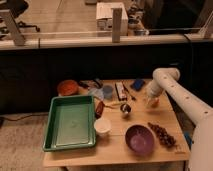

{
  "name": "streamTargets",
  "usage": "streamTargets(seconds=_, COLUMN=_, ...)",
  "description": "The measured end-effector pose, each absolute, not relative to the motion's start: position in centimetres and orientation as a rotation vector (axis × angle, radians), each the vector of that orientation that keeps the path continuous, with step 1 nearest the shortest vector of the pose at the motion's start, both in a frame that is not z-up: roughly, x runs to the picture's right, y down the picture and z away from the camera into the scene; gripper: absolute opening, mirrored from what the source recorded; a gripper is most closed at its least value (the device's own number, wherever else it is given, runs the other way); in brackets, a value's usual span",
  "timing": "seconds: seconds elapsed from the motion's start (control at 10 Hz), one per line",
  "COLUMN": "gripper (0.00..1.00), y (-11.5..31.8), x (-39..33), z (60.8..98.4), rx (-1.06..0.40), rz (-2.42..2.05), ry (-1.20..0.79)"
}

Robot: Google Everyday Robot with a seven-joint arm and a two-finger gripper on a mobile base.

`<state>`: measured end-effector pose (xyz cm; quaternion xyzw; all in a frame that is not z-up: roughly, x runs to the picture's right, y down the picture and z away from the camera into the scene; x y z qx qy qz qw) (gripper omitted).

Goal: Place apple in paper cup

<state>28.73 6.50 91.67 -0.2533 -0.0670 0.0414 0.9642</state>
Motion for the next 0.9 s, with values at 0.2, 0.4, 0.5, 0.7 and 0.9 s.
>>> streamTargets(seconds=0.2, gripper=0.56, y=6.51, x=28.60, z=91.72, rx=-0.515, rz=0.087, ry=-0.135)
streamTargets(seconds=0.4, gripper=0.56, y=6.61, x=28.51, z=91.85, rx=-0.520, rz=0.095, ry=-0.136)
streamTargets(seconds=0.5, gripper=0.57, y=6.61, x=28.47, z=91.91, rx=-0.521, rz=0.100, ry=-0.137)
streamTargets(seconds=0.7, gripper=0.71, y=6.75, x=28.48, z=91.90, rx=-0.531, rz=0.092, ry=-0.135)
streamTargets(seconds=0.9, gripper=0.80, y=6.92, x=28.65, z=91.91, rx=-0.544, rz=0.067, ry=-0.129)
